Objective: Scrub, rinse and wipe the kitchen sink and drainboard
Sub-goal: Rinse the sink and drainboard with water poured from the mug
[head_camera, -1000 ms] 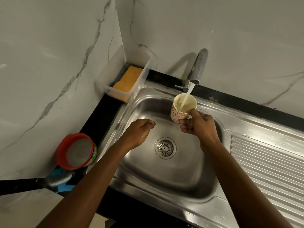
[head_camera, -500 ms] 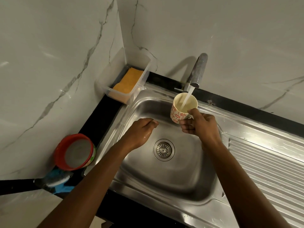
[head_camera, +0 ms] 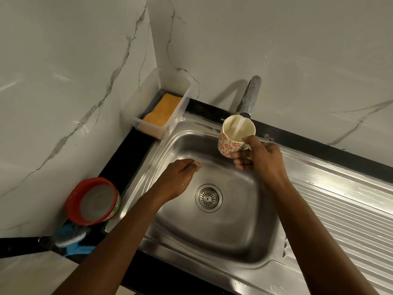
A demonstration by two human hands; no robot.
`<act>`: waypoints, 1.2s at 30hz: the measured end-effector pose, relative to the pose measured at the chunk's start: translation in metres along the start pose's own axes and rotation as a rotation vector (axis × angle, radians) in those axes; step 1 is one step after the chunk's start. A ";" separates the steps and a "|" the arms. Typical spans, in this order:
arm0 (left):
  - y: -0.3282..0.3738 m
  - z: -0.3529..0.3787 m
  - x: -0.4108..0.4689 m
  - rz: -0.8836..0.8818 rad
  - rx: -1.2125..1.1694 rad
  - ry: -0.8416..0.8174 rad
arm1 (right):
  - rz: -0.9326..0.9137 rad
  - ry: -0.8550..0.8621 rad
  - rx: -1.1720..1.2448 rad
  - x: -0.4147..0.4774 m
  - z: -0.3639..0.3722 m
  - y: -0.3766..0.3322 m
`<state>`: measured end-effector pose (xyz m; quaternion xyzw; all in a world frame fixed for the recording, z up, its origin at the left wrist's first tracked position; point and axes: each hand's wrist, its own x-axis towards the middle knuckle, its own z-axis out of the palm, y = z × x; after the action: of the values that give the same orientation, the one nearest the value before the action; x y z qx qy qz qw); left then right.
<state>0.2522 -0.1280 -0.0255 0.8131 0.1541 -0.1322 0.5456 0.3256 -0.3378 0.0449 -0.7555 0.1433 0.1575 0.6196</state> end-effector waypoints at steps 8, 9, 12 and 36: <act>-0.005 0.006 -0.003 -0.012 -0.017 -0.010 | -0.022 0.005 -0.017 -0.007 -0.003 -0.010; -0.005 0.006 -0.003 -0.011 -0.018 -0.009 | -0.022 0.007 -0.022 -0.007 -0.003 -0.010; -0.005 0.007 -0.004 -0.001 -0.027 -0.003 | -0.013 0.008 -0.022 -0.009 -0.003 -0.009; -0.066 0.007 -0.013 -0.168 0.296 -0.062 | 0.293 -0.161 -0.321 -0.026 -0.025 0.098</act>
<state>0.2142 -0.1119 -0.0791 0.8643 0.1835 -0.2235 0.4115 0.2634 -0.3807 -0.0275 -0.8005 0.1746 0.3263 0.4714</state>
